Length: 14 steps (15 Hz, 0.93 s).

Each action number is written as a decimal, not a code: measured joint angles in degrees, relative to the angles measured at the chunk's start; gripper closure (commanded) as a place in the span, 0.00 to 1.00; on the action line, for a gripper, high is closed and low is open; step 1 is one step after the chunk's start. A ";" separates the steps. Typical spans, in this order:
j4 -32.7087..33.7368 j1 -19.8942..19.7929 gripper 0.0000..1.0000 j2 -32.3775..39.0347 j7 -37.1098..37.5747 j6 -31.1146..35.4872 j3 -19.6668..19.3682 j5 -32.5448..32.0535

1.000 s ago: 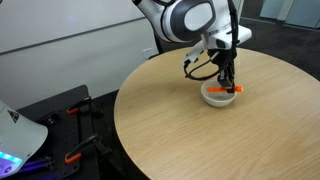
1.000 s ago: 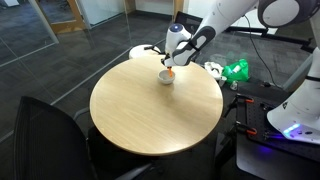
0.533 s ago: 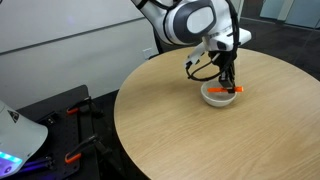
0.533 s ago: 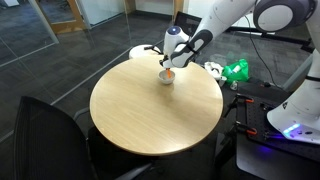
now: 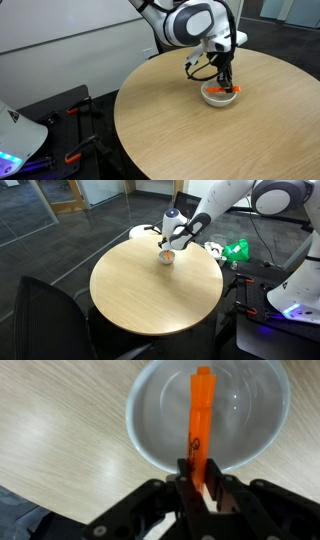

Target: Move the bowl to the right, then put the orange marker in the white bowl

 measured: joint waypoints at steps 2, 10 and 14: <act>0.04 0.18 0.32 0.10 0.00 0.00 0.00 0.00; -0.53 1.53 0.00 -0.26 0.14 2.83 -2.50 0.00; -3.58 3.54 0.00 -3.18 0.14 4.21 -4.59 0.00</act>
